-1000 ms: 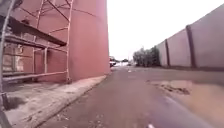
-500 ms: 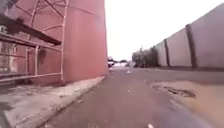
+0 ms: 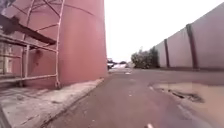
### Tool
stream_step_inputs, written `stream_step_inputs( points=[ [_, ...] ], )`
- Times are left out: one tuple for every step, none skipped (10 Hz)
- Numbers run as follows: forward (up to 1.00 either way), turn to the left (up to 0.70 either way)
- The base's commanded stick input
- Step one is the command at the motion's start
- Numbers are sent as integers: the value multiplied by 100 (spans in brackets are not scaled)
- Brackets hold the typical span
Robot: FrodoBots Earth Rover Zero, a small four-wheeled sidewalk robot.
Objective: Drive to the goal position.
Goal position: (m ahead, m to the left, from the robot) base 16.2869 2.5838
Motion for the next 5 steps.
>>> stream_step_inputs(
  points=[
    [45, 0],
    [45, 0],
    [45, 0],
    [45, -10],
    [45, -26]
  ],
)
